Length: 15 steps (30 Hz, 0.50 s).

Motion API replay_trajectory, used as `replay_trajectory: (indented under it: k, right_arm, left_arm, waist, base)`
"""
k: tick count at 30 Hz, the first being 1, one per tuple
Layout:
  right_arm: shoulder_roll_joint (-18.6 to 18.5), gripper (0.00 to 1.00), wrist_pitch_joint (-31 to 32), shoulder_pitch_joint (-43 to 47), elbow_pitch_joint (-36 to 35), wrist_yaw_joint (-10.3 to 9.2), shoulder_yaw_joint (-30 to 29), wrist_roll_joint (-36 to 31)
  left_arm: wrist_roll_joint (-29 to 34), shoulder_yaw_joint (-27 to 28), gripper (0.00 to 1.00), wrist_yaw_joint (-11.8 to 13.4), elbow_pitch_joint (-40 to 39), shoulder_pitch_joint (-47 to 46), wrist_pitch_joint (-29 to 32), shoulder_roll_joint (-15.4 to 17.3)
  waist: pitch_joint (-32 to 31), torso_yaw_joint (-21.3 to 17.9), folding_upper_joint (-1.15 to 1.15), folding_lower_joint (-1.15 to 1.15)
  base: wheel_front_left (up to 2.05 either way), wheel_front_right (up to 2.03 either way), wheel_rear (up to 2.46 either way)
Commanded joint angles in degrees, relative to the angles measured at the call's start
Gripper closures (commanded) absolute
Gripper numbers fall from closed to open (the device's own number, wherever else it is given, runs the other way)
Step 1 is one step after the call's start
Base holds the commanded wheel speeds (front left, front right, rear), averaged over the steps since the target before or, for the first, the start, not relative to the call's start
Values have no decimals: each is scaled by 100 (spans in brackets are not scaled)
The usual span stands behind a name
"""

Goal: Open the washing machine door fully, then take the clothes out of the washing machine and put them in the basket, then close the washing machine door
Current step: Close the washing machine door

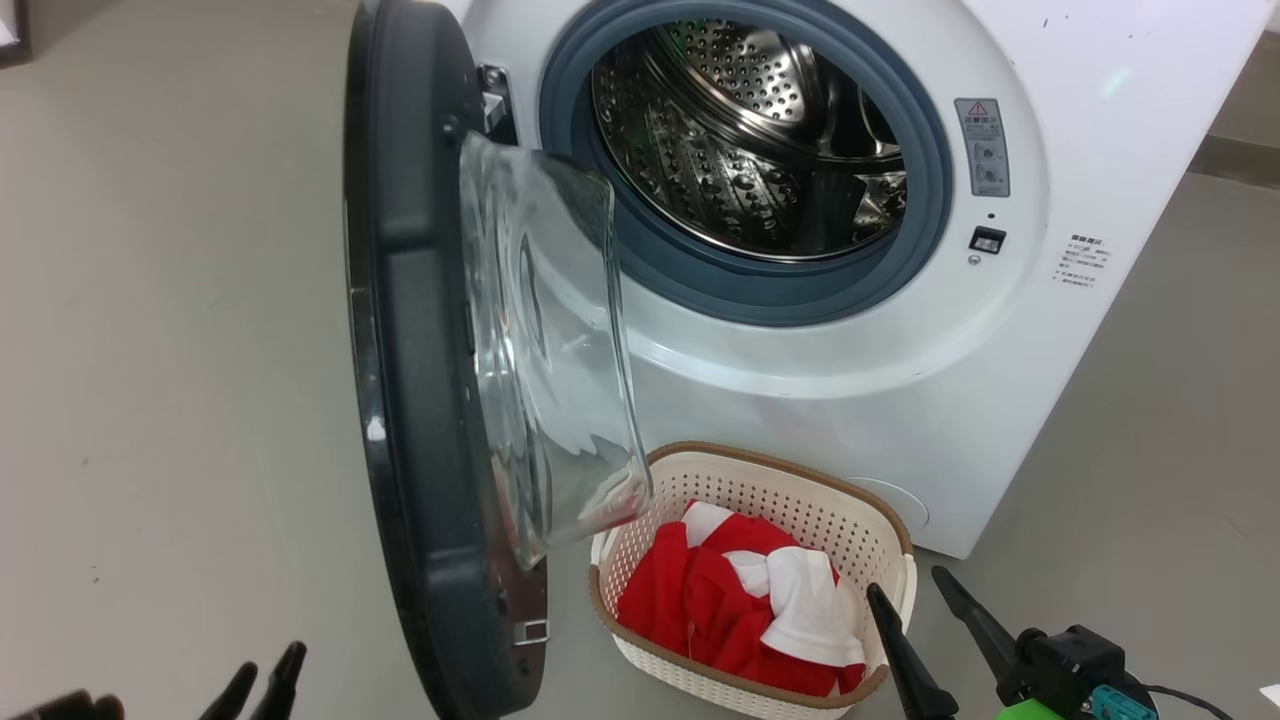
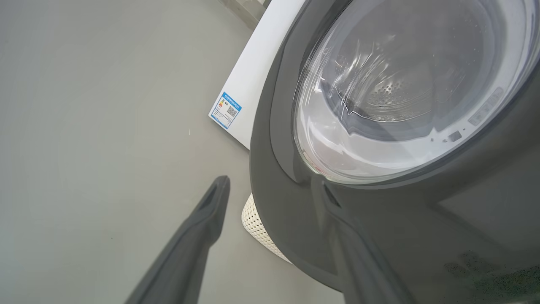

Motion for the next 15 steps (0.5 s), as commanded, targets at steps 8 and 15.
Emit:
replay_trajectory:
  k: [8, 15]
  right_arm:
    - [-81, 0, -36, -166, -192, 35, 67, 39]
    - [-83, 0, -36, -132, -260, 35, -19, 42]
  left_arm:
    - [1295, 455, 0, -32, 587, -235, -548, -192]
    - [3359, 1803, 0, 65, 254, 135, -553, -990]
  waist:
    - [20, -52, 0, 0]
    - [-23, -84, 0, 0]
  base:
    - [0, 0, 0]
    - [0, 0, 0]
